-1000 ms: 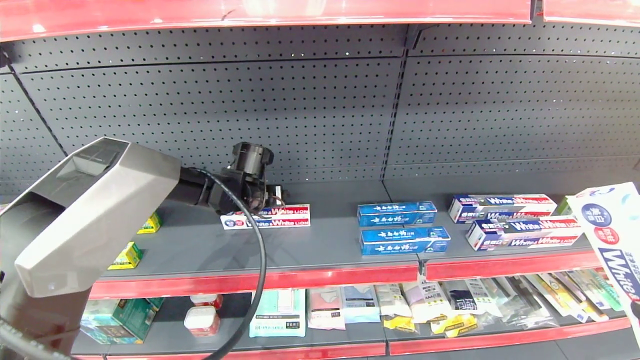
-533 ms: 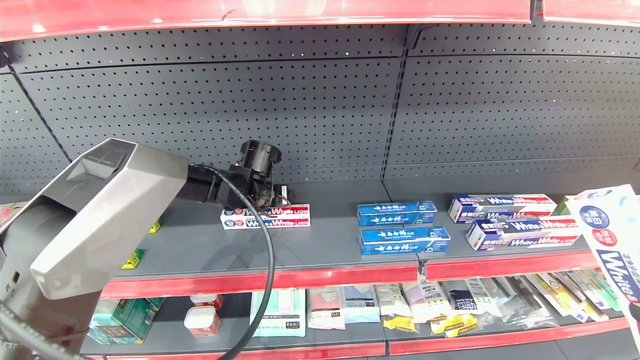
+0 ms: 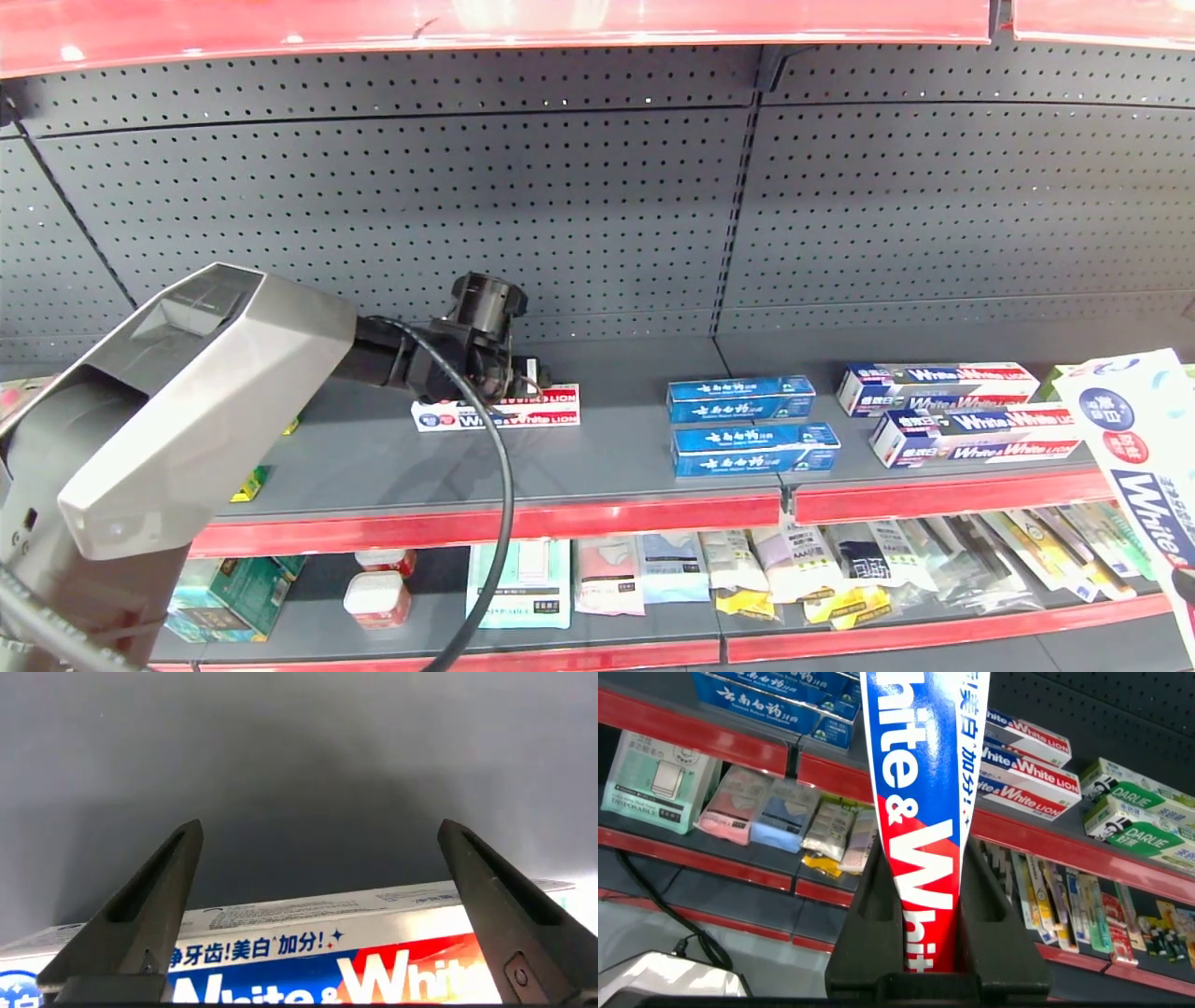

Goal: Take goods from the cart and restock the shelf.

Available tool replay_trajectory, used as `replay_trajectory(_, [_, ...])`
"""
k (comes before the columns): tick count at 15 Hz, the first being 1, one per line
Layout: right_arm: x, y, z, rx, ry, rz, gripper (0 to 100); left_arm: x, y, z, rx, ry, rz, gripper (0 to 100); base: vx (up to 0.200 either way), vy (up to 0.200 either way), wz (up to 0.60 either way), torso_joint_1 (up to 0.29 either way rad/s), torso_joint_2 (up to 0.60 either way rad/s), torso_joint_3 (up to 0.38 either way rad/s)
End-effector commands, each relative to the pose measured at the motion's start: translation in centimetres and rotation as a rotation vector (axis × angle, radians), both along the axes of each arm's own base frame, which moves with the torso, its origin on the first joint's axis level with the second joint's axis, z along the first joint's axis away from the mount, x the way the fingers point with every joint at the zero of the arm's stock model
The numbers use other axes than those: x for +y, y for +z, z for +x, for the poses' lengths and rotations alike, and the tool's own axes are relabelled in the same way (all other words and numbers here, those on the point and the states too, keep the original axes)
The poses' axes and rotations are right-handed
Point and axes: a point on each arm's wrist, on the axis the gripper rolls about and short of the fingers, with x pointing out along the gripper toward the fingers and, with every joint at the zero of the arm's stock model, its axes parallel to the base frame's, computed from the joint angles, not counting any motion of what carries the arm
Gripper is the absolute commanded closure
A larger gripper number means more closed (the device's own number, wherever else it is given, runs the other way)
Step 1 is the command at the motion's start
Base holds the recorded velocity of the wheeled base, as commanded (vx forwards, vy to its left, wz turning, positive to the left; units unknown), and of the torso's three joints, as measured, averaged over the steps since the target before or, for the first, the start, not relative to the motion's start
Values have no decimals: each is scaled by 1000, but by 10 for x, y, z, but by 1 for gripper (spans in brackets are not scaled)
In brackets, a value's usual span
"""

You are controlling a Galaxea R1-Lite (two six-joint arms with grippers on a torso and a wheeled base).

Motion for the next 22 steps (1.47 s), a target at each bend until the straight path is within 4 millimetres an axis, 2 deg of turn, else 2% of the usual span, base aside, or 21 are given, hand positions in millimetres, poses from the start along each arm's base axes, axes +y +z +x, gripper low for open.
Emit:
replay_trajectory(1, [0,-1,0,3,0,0,100,0,1,-2,6,1,1,0,0,0,0,0,0,0])
replay_trajectory(9, [0,-1,0,4,1,2,100,10,-1,-26,66,-9,11,0,0,0,0,0,0,0])
replay_trajectory(19, [0,-1,0,2,1,3,100,29,1,-67,89,-6,19,0,0,0,0,0,0,0])
replay_trajectory(22, [0,-1,0,2,1,3,100,33,-4,-75,94,-5,21,0,0,0,0,0,0,0])
